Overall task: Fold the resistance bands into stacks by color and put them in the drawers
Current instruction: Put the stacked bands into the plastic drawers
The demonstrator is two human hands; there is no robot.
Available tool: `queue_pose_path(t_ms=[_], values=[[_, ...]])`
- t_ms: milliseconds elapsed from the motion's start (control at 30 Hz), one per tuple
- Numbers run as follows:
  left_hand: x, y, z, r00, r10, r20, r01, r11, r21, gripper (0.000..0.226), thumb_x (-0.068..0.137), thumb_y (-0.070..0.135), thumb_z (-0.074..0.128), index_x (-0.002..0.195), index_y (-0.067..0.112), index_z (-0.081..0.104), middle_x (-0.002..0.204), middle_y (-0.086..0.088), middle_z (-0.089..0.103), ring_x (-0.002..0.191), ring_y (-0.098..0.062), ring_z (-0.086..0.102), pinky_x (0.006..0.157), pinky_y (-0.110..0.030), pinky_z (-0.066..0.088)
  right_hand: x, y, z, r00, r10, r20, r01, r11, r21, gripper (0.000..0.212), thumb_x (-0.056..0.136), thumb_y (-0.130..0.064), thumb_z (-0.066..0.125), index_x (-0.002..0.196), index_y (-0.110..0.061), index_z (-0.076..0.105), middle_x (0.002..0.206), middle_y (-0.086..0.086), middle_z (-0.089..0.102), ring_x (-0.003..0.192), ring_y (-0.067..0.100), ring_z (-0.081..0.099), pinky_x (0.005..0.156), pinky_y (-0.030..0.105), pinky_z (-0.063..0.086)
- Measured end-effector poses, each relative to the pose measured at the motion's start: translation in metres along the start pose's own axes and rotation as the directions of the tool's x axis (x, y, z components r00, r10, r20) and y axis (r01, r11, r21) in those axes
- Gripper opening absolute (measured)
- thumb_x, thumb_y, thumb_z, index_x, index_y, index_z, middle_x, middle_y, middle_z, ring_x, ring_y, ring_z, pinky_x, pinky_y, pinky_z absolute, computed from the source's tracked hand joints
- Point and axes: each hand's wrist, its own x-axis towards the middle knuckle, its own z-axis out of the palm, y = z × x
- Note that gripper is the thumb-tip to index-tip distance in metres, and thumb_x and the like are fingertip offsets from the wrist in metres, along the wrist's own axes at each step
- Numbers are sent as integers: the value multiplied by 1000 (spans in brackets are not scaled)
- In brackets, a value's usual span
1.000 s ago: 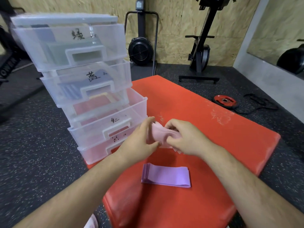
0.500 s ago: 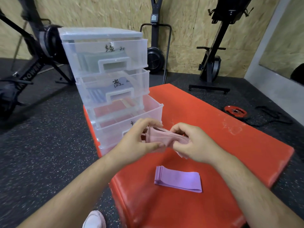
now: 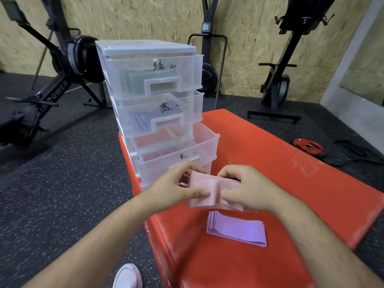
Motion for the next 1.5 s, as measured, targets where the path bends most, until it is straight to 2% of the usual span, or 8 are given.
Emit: queue_pose_path(t_ms=[133,300,533,700,933,1167,1367,1500], values=[[4,1,0,1000,-21,8,22,998,-59,37,64,36,87,88,26,62,79,7,64,73,-11,55,66,-28,44,1,2,-1,996,60,64,-62,997,40,23,69,-12,56,87,-24,62,69,20,68,41,24,52,41,27,39],[1,19,0,988,111,-105,-101,990,98,28,68,27,87,84,26,63,72,10,60,60,-6,47,57,-19,39,3,1,-2,997,-77,-10,77,997,24,22,73,-12,63,87,-30,61,135,-21,48,83,15,73,64,35,57],[-11,47,-17,923,278,-264,-202,938,282,26,71,14,88,86,21,68,86,13,69,74,-3,59,68,-14,45,3,-19,-10,986,-165,25,160,975,154,27,84,-2,56,99,-25,52,86,3,70,61,22,71,57,34,56],[-5,59,-43,830,322,-456,-191,932,309,25,72,18,88,85,23,67,82,7,70,68,-3,60,66,-16,46,44,-48,-23,889,-454,-53,370,784,-499,29,77,-23,55,105,-33,56,89,-14,63,94,13,57,96,32,33],[11,56,-83,774,313,-550,-114,924,365,22,80,16,81,88,12,61,70,-8,68,62,-20,62,61,-29,53,125,-90,-31,828,-561,21,338,468,-817,30,93,-23,52,118,-37,57,107,-11,61,104,15,55,90,36,21],[33,14,-105,907,189,-376,95,779,620,23,81,19,75,92,25,56,89,6,63,71,-3,55,65,-31,47,165,-77,-12,911,-392,129,352,576,-737,26,85,-14,60,103,-31,51,75,-8,58,82,22,65,68,35,49],[39,8,-111,949,136,-285,98,732,675,26,80,18,76,99,23,59,88,4,59,76,-13,51,62,-14,38,188,-69,7,940,-301,162,325,640,-697,26,82,-13,63,102,-28,59,89,-11,60,84,18,56,67,31,42],[43,6,-109,969,23,-247,156,716,680,18,79,17,71,90,27,60,87,8,66,82,-17,61,72,-29,51,202,-58,16,973,-127,195,221,761,-610,28,75,-23,77,96,-33,62,90,-14,62,86,14,59,73,28,49]])
